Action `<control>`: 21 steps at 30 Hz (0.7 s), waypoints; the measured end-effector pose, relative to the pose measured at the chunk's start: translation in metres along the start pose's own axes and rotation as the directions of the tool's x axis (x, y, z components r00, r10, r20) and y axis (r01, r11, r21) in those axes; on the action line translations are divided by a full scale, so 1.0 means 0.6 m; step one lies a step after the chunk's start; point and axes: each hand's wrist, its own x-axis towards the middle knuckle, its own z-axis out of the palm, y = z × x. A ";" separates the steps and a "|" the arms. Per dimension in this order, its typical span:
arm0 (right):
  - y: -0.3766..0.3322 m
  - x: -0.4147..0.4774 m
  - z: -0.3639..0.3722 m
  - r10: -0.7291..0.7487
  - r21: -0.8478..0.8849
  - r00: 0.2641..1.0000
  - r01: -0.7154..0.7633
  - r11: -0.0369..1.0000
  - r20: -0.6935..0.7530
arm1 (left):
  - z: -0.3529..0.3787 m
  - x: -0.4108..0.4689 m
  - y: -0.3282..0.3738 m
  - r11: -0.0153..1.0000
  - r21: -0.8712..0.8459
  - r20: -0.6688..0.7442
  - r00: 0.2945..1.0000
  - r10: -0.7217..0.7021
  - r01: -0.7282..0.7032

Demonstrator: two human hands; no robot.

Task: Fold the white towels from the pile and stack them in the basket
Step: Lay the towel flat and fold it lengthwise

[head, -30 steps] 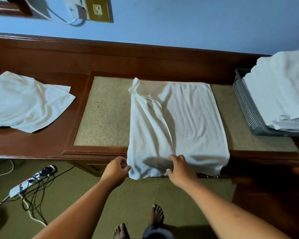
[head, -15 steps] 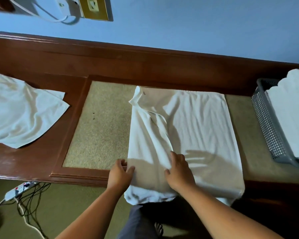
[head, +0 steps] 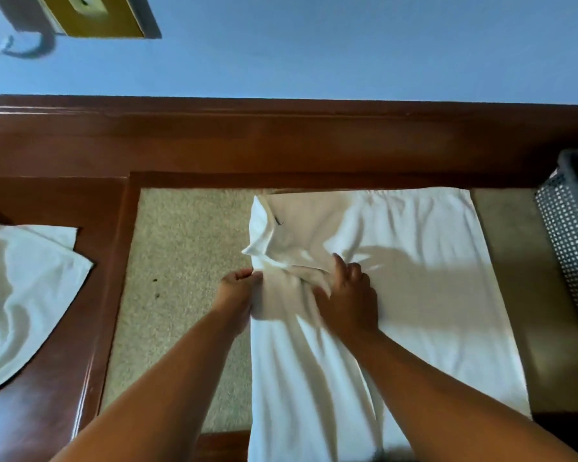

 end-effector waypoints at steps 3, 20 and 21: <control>-0.011 0.036 0.001 -0.256 -0.125 0.967 0.254 0.959 0.001 | 0.014 0.050 0.055 0.998 0.019 -0.045 0.997 0.061 -0.060; 0.001 0.232 -0.055 0.146 0.418 0.983 -0.180 0.890 0.114 | 0.059 0.188 0.250 0.620 0.704 0.200 0.935 0.294 -0.345; 0.004 0.242 -0.058 0.211 0.429 0.966 -0.254 0.867 0.147 | 0.064 0.189 0.241 0.701 0.638 0.128 0.942 0.311 -0.318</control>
